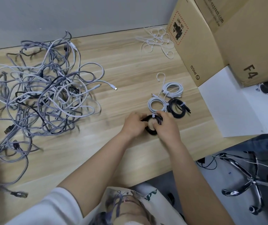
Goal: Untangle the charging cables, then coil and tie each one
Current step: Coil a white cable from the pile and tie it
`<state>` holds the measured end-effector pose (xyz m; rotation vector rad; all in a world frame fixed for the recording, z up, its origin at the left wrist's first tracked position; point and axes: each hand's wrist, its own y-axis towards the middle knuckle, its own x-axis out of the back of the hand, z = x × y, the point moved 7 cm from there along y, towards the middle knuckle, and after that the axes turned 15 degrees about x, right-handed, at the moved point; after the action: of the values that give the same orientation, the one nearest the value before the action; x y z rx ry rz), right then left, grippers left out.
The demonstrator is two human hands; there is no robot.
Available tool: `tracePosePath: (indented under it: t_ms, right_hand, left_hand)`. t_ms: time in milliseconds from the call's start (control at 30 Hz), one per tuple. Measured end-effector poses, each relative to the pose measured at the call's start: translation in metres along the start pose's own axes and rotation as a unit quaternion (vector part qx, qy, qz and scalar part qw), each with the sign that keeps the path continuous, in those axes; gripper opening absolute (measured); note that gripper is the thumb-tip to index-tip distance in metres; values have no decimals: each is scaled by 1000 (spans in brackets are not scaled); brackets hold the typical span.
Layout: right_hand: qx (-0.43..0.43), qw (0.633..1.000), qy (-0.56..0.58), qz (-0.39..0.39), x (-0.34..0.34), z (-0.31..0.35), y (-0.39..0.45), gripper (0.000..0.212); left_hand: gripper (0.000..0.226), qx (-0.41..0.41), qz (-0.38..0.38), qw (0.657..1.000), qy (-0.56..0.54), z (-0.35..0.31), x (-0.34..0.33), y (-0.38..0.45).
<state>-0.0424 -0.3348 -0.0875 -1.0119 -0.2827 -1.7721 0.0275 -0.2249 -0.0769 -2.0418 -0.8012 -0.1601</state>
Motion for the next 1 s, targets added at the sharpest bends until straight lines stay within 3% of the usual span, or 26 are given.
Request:
tracePosePath:
  t_ms: [133,233,367,500,733,800,900,1000]
  right_hand:
    - [4,998,-68,15,2,12,-8,49]
    - [26,993,-115,3,2,37,-16,49]
    - [120,992,-23,-28,-11,88,-21,39]
    - [234,968,88,-30,-33,147,-26,38]
    - [330,944,14,20,-59,208,-21,47]
    - [325,945,-20,15,-62,215,-18,41]
    - [319,946,-51,23,-66,220,-14,18]
    - [311,948,-55,46,-69,222,-16,16]
  left_hand:
    - [32,5,-21,1000,-23,8,14,-12]
    - [31,-69,-78,994,-31,4,38,-35]
    - [28,-177,-155,969,-74,5,78,-76]
    - [37,-125,-225,942,-217,46,119,-92]
    - [18,-48,-288,886,-360,114,151,-96]
    - [20,25,-217,888,-404,124,147,-85]
    - [36,177,36,861,-475,125,121,-70]
    - [40,134,196,794,-560,105,118,-61]
